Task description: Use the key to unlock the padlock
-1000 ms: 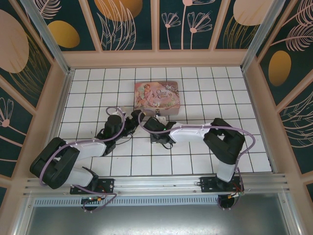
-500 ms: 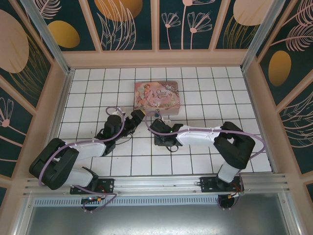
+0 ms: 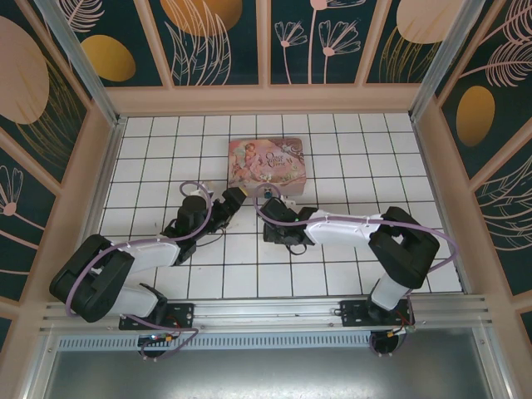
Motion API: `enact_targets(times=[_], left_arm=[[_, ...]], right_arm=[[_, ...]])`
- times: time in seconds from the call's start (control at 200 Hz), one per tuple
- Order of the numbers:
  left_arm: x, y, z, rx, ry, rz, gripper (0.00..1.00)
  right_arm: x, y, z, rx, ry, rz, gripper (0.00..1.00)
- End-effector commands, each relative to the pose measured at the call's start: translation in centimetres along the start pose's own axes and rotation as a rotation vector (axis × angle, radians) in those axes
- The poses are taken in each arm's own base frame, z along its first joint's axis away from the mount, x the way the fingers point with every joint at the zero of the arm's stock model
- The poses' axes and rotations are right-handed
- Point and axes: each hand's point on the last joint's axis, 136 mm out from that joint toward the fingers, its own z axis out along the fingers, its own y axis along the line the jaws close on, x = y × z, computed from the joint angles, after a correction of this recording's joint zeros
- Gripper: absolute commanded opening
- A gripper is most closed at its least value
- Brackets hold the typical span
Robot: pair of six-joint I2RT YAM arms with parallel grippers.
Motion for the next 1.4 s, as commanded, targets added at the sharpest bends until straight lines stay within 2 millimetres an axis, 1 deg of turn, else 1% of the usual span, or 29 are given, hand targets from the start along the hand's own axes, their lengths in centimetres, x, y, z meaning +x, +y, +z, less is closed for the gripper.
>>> enact_targets(times=[0.0,0.2,0.29,0.405,0.58,0.696,0.746,0.786,0.831,0.856,0.966,1.006,1.081,1.151,1.211,1.281,1.341,1.391], left_arm=[[0.0,0.2,-0.2,-0.007,-0.007,0.024,0.88],[0.1,0.4,0.0,-0.014,-0.003,0.021,0.88],[0.1,0.4,0.0,-0.013,-0.003,0.021,0.88],[0.1,0.4,0.0,-0.015,-0.004,0.021,0.88],[0.0,0.4,0.0,-0.019,-0.005,0.023,0.88],[0.0,0.4,0.1,-0.02,-0.006,0.023,0.88],[0.0,0.3,0.1,-0.019,-0.005,0.022,0.88],[0.0,0.3,0.1,-0.02,-0.004,0.022,0.88],[0.0,0.2,0.2,-0.018,-0.005,0.022,0.88],[-0.1,0.3,0.2,-0.02,-0.005,0.022,0.88],[0.0,0.3,0.2,-0.024,-0.004,0.025,0.88],[-0.1,0.4,0.2,-0.026,-0.004,0.026,0.88],[-0.1,0.4,0.2,-0.028,-0.004,0.028,0.88],[0.0,0.4,0.2,-0.029,0.0,0.034,0.88],[0.0,0.3,0.4,-0.028,0.004,0.037,0.88],[0.1,0.3,0.6,-0.028,0.012,0.039,0.88],[0.2,0.3,0.7,-0.026,0.02,0.036,0.88],[0.2,0.4,0.7,-0.025,0.021,0.031,0.88]], right_arm=[[-0.1,0.5,-0.2,-0.039,-0.006,-0.002,0.53],[-0.8,1.4,0.2,-0.04,-0.014,-0.033,0.52],[-0.9,1.4,0.7,-0.022,-0.008,-0.046,0.52],[-0.5,1.3,1.3,-0.015,0.011,-0.048,0.51],[0.7,1.5,2.0,-0.031,0.047,-0.041,0.45],[1.4,1.9,2.3,-0.046,0.065,-0.049,0.35],[1.5,1.9,2.5,-0.044,0.068,-0.051,0.28],[1.6,1.9,2.7,-0.04,0.071,-0.055,0.2],[1.5,2.0,2.7,-0.04,0.069,-0.057,0.07],[1.4,2.1,2.6,-0.043,0.065,-0.058,0.0],[0.4,2.7,1.6,-0.062,0.031,-0.054,0.0],[-0.3,3.0,0.8,-0.079,0.007,-0.043,0.0],[-1.5,3.8,-1.2,-0.143,-0.054,-0.015,0.0],[-2.4,3.6,-2.4,-0.191,-0.08,0.027,0.0],[-2.8,3.7,-3.1,-0.253,-0.078,0.053,0.0],[-3.2,4.7,-4.4,-0.357,-0.095,0.077,0.0],[-3.2,4.8,-4.9,-0.425,-0.075,0.122,0.0],[-3.1,4.5,-4.9,-0.456,-0.063,0.151,0.0]])
